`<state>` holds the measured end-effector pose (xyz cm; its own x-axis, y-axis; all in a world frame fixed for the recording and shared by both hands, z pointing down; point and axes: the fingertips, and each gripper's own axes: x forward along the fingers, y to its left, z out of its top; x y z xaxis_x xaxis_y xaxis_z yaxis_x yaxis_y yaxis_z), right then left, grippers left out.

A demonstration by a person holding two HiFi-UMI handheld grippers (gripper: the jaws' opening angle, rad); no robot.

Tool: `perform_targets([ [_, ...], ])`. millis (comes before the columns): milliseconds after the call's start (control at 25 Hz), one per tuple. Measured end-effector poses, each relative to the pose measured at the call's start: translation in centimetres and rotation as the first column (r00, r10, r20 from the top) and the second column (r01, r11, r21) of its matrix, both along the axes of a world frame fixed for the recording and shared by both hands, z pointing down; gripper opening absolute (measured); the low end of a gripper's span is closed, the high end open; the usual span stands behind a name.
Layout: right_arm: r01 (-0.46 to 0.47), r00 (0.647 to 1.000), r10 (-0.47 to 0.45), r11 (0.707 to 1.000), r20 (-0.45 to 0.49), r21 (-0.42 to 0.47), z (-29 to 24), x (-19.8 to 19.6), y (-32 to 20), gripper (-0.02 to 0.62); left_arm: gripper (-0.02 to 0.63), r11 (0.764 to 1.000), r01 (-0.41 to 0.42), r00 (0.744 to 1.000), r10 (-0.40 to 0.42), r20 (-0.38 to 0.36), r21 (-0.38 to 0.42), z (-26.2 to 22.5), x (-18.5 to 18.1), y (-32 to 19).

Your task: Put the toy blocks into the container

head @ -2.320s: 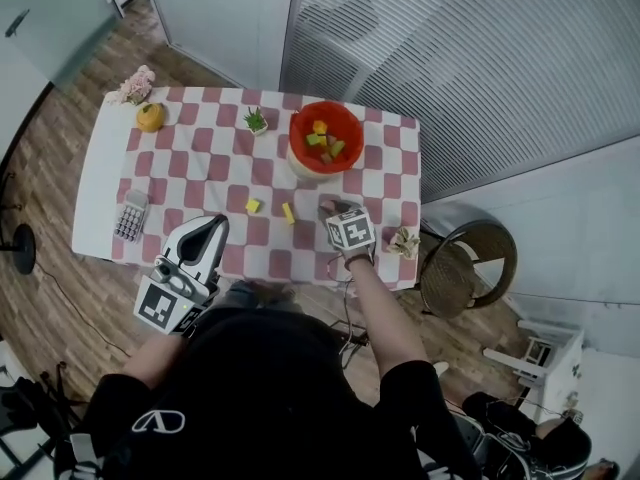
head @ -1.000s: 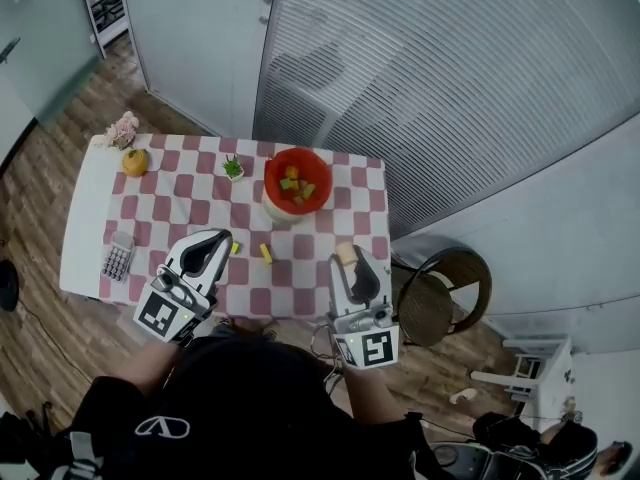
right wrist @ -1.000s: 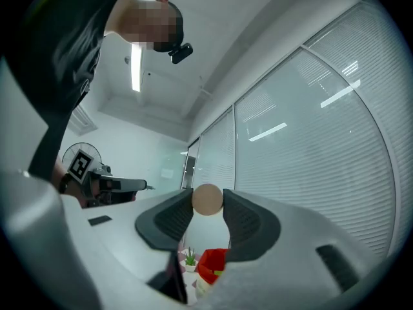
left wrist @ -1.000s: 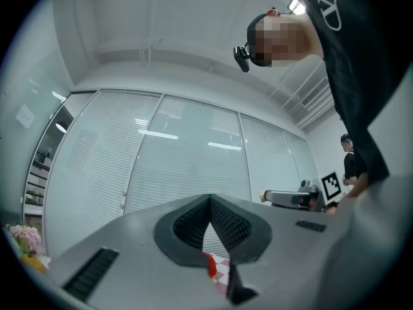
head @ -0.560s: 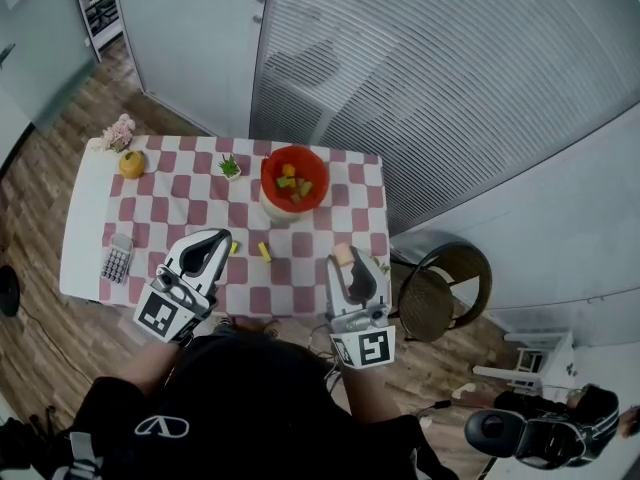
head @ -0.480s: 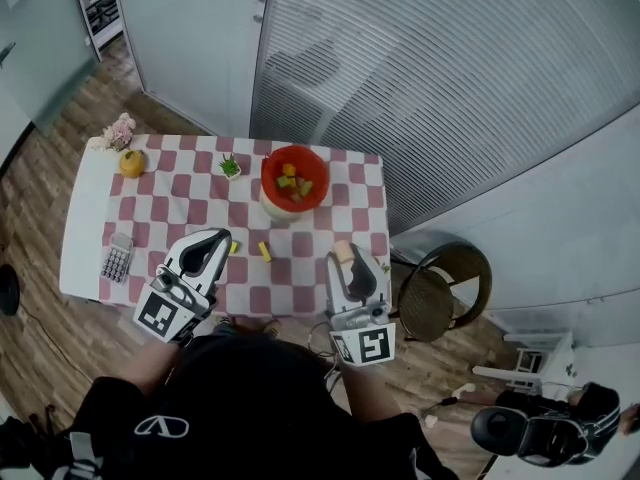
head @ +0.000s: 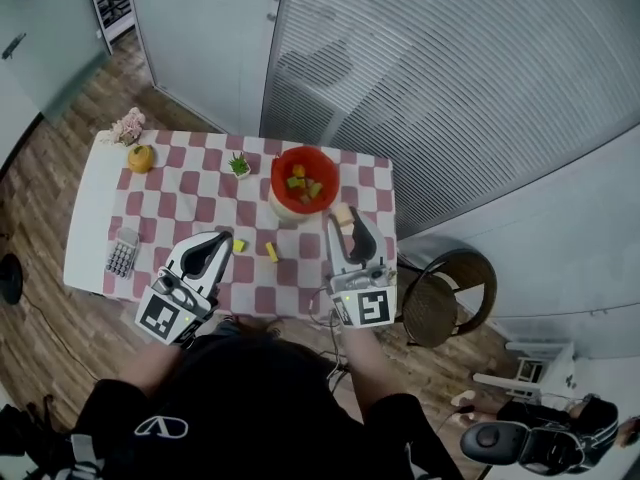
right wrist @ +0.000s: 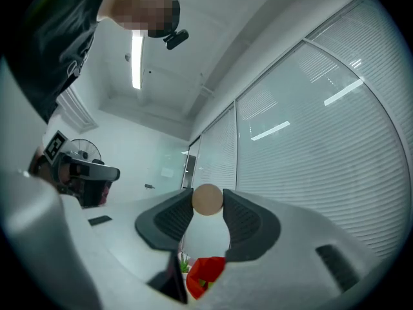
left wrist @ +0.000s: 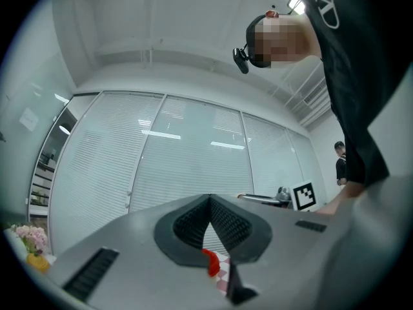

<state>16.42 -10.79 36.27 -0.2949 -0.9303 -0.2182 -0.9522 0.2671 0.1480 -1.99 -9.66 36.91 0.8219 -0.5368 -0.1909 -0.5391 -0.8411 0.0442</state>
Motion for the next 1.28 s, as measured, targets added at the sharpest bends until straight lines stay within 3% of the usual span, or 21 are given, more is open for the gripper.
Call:
perform_targets([
  [240,0.003,1.0,-0.003,1.0,0.013,-0.009,1.1,0.1,-5.9,0.149,0.006,0.999,0.036,0.999,-0.036,0.003,-0.001,0.3,-0.9,-0.1],
  [440,-0.005,1.0,0.006,0.999,0.013,-0.033,2.7,0.9,-10.2,0.149,0.006,0.996,0.081,0.993,-0.078,-0.084,0.033,-3.3,-0.9,-0.6],
  [720,-0.017,1.0,0.017,0.997,-0.006,-0.079,4.2,1.9,-13.9,0.149,0.006,0.993,0.115,0.992,-0.115,-0.043,0.005,-1.7,-1.8,-0.8],
  [880,-0.034,0.999,0.031,0.986,-0.023,-0.164,7.4,2.7,-15.4,0.149,0.006,0.992,0.125,0.991,-0.125,-0.041,0.005,-1.8,-2.0,-0.9],
  [1080,-0.046,0.998,0.03,0.925,-0.048,-0.378,15.0,3.4,-17.4,0.149,0.006,0.992,0.129,0.991,-0.129,-0.019,-0.011,-0.8,-2.3,-0.9],
  [1280,-0.051,0.997,0.01,0.809,-0.072,-0.585,21.0,3.5,-18.3,0.149,0.006,0.992,0.12,0.993,-0.12,0.025,-0.03,1.6,-2.8,-0.3],
])
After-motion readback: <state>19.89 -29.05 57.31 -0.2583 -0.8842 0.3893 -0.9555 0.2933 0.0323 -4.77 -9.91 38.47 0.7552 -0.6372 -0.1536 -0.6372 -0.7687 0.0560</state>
